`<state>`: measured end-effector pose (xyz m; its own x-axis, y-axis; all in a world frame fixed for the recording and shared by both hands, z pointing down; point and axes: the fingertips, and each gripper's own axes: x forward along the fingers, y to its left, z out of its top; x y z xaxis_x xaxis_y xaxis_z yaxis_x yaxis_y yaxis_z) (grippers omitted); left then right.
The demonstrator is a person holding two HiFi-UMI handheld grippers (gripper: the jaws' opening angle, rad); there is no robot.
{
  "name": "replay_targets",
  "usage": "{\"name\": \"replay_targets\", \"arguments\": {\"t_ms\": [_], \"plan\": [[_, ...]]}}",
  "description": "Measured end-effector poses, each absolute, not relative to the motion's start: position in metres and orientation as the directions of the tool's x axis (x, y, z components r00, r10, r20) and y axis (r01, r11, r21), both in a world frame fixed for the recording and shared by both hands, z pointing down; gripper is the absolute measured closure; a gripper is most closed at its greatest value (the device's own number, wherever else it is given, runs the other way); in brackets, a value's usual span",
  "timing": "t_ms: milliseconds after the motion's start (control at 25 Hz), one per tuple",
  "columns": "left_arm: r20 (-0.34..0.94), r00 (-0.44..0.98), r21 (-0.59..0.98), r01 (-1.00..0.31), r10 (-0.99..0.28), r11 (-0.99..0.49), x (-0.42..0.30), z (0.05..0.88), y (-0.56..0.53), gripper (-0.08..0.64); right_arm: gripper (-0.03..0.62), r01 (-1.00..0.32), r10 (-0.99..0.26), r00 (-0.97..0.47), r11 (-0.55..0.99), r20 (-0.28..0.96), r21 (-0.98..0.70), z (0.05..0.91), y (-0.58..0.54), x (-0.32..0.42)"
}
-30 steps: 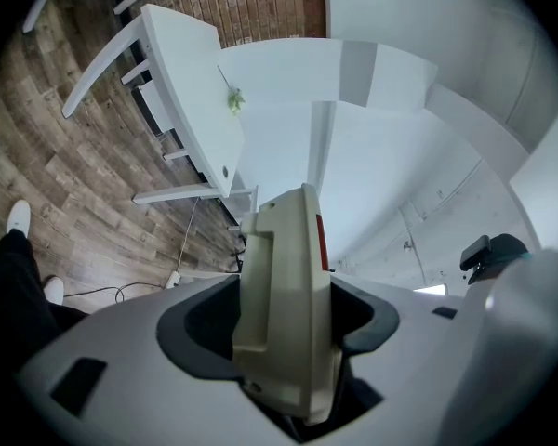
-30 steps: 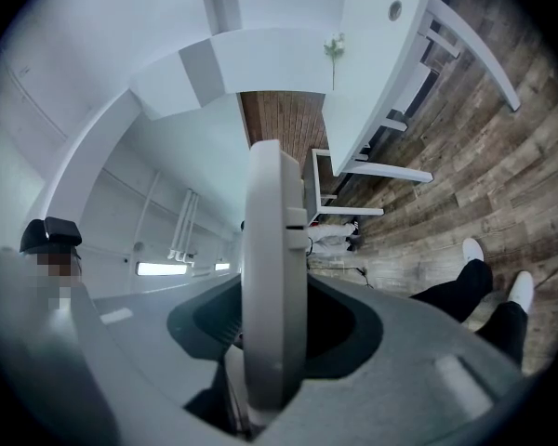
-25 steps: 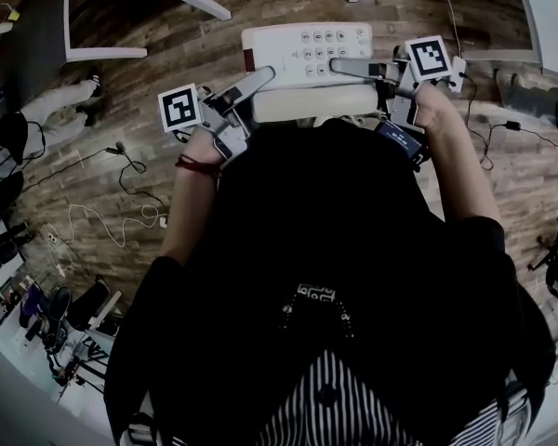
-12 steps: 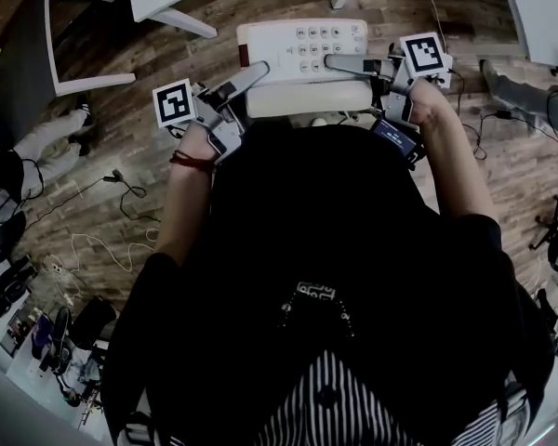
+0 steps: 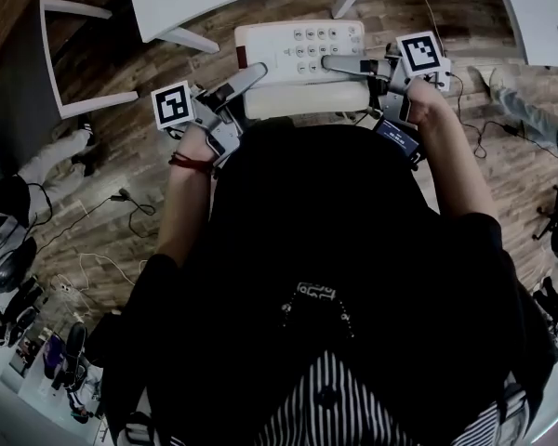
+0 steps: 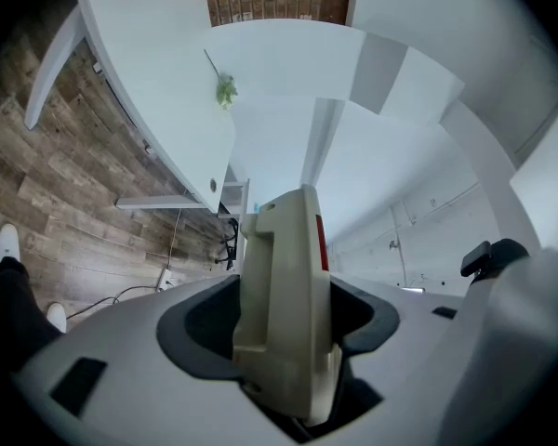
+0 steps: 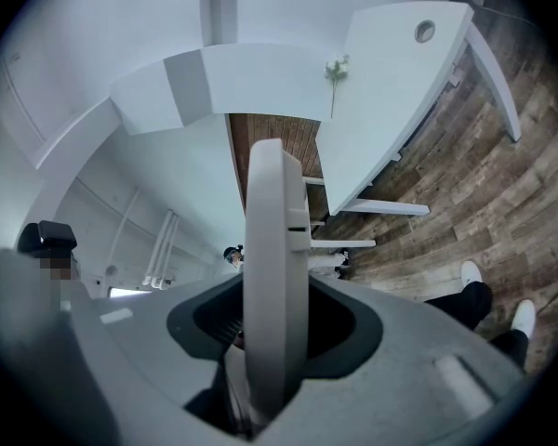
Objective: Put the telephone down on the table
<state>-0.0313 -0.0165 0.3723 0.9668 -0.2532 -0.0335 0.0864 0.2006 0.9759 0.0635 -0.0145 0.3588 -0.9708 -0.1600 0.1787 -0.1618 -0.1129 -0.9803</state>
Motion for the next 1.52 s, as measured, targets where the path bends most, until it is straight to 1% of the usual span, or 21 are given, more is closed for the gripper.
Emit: {"name": "replay_targets", "arguments": {"t_ms": [320,720,1040,1280,1440,1520], "plan": [[-0.060,0.970,0.971,0.111,-0.235,0.211,-0.097,0.396,-0.059,0.295,0.428,-0.194,-0.174,-0.961,-0.122,0.213,-0.973,0.380,-0.056,-0.002],[-0.090,0.968,0.976,0.133,-0.235,0.175,-0.133,0.406,-0.074,0.295,0.428,-0.227,-0.165,-0.956,-0.105,0.242,-0.968,0.386,-0.069,-0.039],[-0.112,0.940,0.982,0.156,-0.324,0.111,-0.145,0.391,-0.067,0.295,0.426,-0.247,-0.089,-0.964,-0.036,0.250,-0.968,0.372,-0.072,-0.050],[-0.078,0.926,0.986,0.127,-0.371,0.110,-0.156,0.384,-0.058,0.295,0.426,-0.210,-0.027,-0.977,-0.039,0.211,-0.977,0.367,-0.067,-0.063],[-0.061,0.902,0.985,0.124,-0.428,0.121,-0.156,0.382,-0.056,0.295,0.428,-0.203,0.027,-0.979,-0.027,0.202,-0.979,0.369,-0.073,-0.063],[-0.055,0.892,0.984,0.125,-0.449,0.129,-0.173,0.389,-0.066,0.295,0.428,-0.206,0.052,-0.977,-0.028,0.205,-0.978,0.376,-0.084,-0.079]]}}
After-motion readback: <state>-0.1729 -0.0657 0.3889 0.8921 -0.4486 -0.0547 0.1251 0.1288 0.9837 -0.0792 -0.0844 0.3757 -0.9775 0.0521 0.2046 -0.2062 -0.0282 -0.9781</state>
